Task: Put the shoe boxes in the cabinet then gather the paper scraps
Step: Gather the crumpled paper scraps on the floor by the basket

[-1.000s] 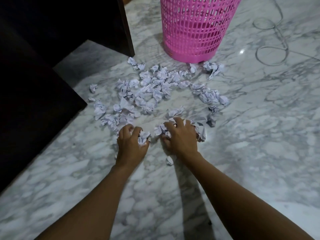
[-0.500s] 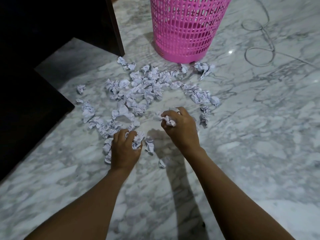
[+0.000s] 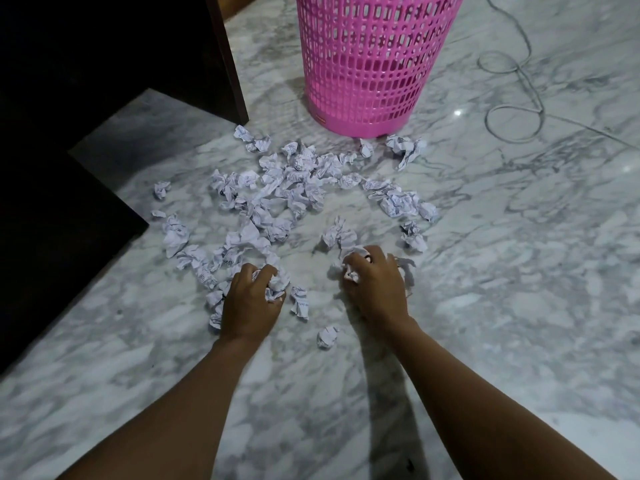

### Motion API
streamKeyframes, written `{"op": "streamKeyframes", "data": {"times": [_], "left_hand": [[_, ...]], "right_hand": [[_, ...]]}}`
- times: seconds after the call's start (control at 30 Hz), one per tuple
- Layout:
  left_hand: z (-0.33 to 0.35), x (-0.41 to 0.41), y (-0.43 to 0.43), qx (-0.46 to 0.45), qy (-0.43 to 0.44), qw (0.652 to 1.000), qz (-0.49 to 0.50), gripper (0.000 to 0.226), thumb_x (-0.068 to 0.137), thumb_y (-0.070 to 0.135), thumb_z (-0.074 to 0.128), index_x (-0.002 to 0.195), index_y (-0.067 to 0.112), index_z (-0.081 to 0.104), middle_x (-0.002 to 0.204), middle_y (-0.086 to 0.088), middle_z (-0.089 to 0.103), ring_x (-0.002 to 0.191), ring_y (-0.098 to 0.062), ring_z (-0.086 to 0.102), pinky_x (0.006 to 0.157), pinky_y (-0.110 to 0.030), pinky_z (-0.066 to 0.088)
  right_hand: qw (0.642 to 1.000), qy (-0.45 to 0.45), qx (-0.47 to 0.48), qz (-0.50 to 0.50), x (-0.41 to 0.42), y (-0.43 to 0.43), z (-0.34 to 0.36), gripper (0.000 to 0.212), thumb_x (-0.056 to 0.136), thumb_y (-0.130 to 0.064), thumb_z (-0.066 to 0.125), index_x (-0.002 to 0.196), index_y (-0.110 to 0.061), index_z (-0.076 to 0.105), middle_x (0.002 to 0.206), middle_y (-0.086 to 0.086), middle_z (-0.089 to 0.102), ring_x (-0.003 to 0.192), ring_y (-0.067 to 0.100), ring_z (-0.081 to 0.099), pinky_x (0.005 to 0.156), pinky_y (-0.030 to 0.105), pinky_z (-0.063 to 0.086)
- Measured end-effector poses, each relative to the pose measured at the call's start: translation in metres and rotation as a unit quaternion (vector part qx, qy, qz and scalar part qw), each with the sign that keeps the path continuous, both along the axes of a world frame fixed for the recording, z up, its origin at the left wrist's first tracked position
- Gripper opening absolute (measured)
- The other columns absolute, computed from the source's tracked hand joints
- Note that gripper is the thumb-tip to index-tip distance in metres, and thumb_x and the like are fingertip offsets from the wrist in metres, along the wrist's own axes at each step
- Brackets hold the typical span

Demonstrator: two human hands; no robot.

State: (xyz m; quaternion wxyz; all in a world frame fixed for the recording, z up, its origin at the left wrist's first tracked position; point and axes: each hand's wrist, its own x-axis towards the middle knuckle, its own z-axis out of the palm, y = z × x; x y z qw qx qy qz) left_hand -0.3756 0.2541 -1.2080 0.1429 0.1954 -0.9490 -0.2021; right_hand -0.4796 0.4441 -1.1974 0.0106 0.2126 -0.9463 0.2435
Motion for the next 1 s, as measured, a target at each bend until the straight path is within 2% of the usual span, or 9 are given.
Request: {"op": "streamKeyframes", "data": {"times": [0.1,0.2,0.27,0.4,0.47,0.53,0.73,0.83,1.0], "left_hand": [[0.012,-0.009,0.001,0.083,-0.011,0.996,0.022,0.022,0.075,0.019,0.076,0.092,0.019,0.062,0.09,-0.005,0.055,0.078,-0.029,0.056,0.058,-0.029,0.038],[0.036,-0.025,0.004,0.255,0.01,0.965,0.054,0.016,0.08,0.019,0.072,0.085,0.023,0.057,0.085,-0.002,0.061,0.075,-0.022,0.059,0.058,-0.025,0.041],[0.058,-0.041,0.005,0.335,0.035,0.938,0.086,0.014,0.081,0.017,0.072,0.087,0.017,0.059,0.078,-0.001,0.063,0.067,-0.018,0.057,0.051,-0.016,0.041],[0.113,-0.074,0.007,0.452,0.066,0.883,0.11,0.014,0.084,0.022,0.072,0.082,0.023,0.058,0.072,0.001,0.059,0.048,-0.007,0.054,0.04,-0.018,0.039],[0.146,-0.093,0.002,0.463,0.092,0.875,0.106,0.017,0.082,0.028,0.073,0.092,0.02,0.062,0.077,0.004,0.06,0.053,-0.006,0.055,0.045,-0.017,0.04],[0.183,-0.111,-0.004,0.46,0.125,0.875,0.088,0.018,0.08,0.029,0.074,0.085,0.018,0.06,0.076,0.003,0.06,0.061,-0.013,0.053,0.051,-0.021,0.041],[0.301,-0.177,-0.025,0.498,0.209,0.841,0.011,0.027,0.083,0.016,0.072,0.067,0.021,0.05,0.05,0.011,0.056,0.037,0.001,0.047,0.038,-0.016,0.035],[0.348,-0.201,-0.035,0.504,0.226,0.833,-0.031,0.023,0.083,0.015,0.07,0.07,0.019,0.051,0.046,0.012,0.056,0.039,-0.007,0.048,0.039,-0.019,0.036],[0.408,-0.266,-0.042,0.508,0.249,0.824,-0.026,0.022,0.081,0.015,0.07,0.069,0.021,0.053,0.053,0.011,0.061,0.055,-0.013,0.058,0.056,-0.029,0.048]], "right_hand": [[0.996,-0.077,-0.041,0.005,-0.009,-0.001,0.004,0.025,0.071,-0.019,0.082,0.095,-0.022,0.076,0.104,0.007,0.065,0.094,0.031,0.06,0.073,0.028,0.032],[0.982,-0.142,-0.124,-0.025,-0.016,-0.001,0.012,0.019,0.074,-0.015,0.075,0.089,-0.026,0.075,0.095,0.001,0.068,0.09,0.021,0.063,0.072,0.028,0.042],[0.962,-0.174,-0.196,-0.082,-0.019,-0.004,0.028,0.017,0.076,-0.011,0.072,0.086,-0.025,0.075,0.087,-0.002,0.071,0.082,0.014,0.064,0.071,0.025,0.045],[0.93,-0.186,-0.291,-0.124,-0.034,-0.02,0.08,0.026,0.078,-0.004,0.072,0.072,-0.029,0.067,0.063,-0.011,0.064,0.055,0.003,0.058,0.054,0.017,0.047],[0.922,-0.171,-0.32,-0.133,-0.048,-0.031,0.115,0.022,0.077,-0.007,0.072,0.069,-0.026,0.067,0.06,-0.005,0.064,0.059,0.017,0.064,0.057,0.024,0.052],[0.921,-0.151,-0.337,-0.121,-0.063,-0.041,0.154,0.013,0.077,-0.012,0.071,0.068,-0.019,0.067,0.057,-0.001,0.065,0.056,0.024,0.067,0.054,0.034,0.056],[0.918,-0.111,-0.376,-0.057,-0.126,-0.073,0.288,0.021,0.083,-0.003,0.07,0.068,-0.016,0.065,0.061,0.002,0.064,0.049,0.013,0.059,0.049,0.029,0.051],[0.916,-0.075,-0.391,-0.044,-0.156,-0.082,0.333,0.013,0.083,-0.002,0.07,0.072,-0.009,0.068,0.064,0.008,0.065,0.053,0.02,0.059,0.051,0.036,0.052],[0.897,-0.06,-0.438,-0.033,-0.221,-0.086,0.379,0.012,0.086,-0.002,0.067,0.074,-0.005,0.066,0.063,0.006,0.065,0.05,0.013,0.06,0.048,0.026,0.049]]}}
